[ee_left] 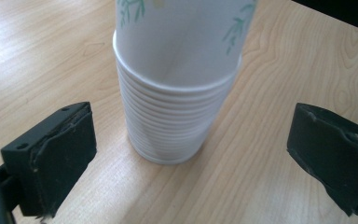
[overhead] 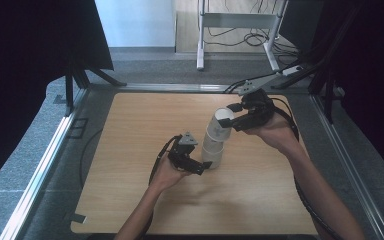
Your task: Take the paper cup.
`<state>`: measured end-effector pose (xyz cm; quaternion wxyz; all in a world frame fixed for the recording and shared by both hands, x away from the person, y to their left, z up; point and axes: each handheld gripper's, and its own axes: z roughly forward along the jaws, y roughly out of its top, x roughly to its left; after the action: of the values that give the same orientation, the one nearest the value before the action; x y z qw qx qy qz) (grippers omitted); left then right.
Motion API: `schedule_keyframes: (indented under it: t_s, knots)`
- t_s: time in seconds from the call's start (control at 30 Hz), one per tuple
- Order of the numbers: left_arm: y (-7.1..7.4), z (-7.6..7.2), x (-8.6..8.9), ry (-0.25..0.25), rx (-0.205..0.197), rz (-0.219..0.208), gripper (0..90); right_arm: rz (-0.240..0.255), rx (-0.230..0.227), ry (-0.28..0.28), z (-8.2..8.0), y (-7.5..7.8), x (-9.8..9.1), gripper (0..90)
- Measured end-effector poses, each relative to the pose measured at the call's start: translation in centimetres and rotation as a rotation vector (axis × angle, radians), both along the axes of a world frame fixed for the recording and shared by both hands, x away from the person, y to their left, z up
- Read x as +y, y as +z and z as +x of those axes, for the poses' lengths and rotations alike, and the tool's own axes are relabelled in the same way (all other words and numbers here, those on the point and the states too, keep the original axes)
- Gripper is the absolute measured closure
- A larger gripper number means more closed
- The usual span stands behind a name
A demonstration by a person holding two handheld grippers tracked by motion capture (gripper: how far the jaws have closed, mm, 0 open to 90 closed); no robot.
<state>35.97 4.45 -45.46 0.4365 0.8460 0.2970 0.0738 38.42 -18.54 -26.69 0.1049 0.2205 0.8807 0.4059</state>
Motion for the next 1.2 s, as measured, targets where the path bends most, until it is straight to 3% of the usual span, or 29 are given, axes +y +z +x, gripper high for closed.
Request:
schedule_keyframes:
  t_s: [0.43, 0.87, 1.2]
  knots:
    - [-0.1, -1.6, 0.3, -0.036, -0.002, -0.008, 1.0, -0.013, 0.003, 0.049, -2.7, 0.4, -0.6, 37.7]
    - [0.1, -3.5, 0.5, -0.083, -0.024, -0.009, 1.5, -0.003, 0.016, 0.079, -4.8, -1.7, -1.3, 37.7]
    - [-0.2, -4.5, 0.5, -0.119, -0.026, -0.024, 1.7, 0.001, 0.026, 0.096, -5.8, -4.5, -1.4, 37.7]
